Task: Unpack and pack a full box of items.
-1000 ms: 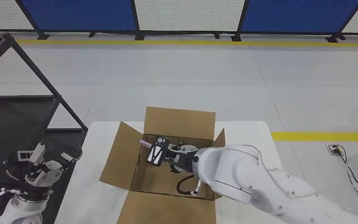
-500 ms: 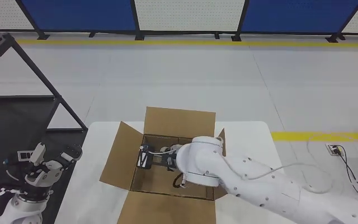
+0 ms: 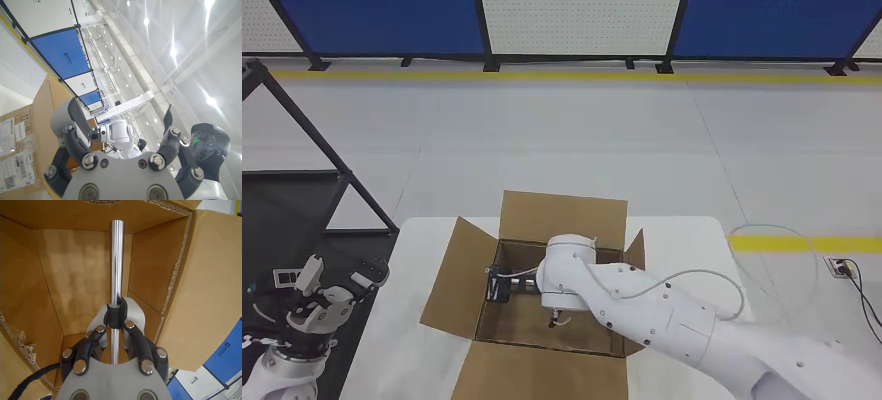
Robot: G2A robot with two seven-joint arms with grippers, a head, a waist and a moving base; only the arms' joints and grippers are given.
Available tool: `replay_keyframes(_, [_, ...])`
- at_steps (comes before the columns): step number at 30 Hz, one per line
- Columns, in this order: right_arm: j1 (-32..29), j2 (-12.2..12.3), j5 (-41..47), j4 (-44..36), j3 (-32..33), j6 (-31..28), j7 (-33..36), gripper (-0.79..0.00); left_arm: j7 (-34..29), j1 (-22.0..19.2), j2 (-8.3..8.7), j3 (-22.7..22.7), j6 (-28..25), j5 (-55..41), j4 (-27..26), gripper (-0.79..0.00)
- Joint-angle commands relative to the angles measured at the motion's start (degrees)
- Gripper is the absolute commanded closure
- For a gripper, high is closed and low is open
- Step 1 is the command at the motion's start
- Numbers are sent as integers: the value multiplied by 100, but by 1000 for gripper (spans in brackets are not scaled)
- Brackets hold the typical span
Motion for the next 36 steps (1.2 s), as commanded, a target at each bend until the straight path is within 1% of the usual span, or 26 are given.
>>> replay_keyframes(1, [-31, -114, 46, 198, -17, -141, 81, 0, 0, 0, 0, 0, 0, 0, 0, -785])
replay_keyframes(14, [-197, -823, 167, 1675, -17, -831, 375, 0, 0, 0, 0, 0, 0, 0, 0, -785])
replay_keyframes(20, [-217, -1139, 249, 2471, -14, -1163, 181, 0, 0, 0, 0, 0, 0, 0, 0, -785])
replay_keyframes(21, [-220, -1188, 243, 2590, -17, -1206, 141, -62, 0, 0, 0, 0, 0, 0, 0, -785])
replay_keyframes(22, [-226, -1236, 233, 2699, -17, -1257, 112, -151, 0, 0, 0, 0, 0, 0, 0, -785])
replay_keyframes(25, [-228, -1373, 199, 3003, -16, -1376, 0, -209, 0, 0, 0, 0, 0, 0, 0, -785])
replay_keyframes(31, [-213, -1603, 127, 3521, -12, -1552, -219, -203, 0, 0, 0, 0, 0, 0, 0, -785])
replay_keyframes(36, [-164, -1751, 33, 3772, 0, -1590, -330, -209, 0, 0, 0, 0, 0, 0, 0, -785])
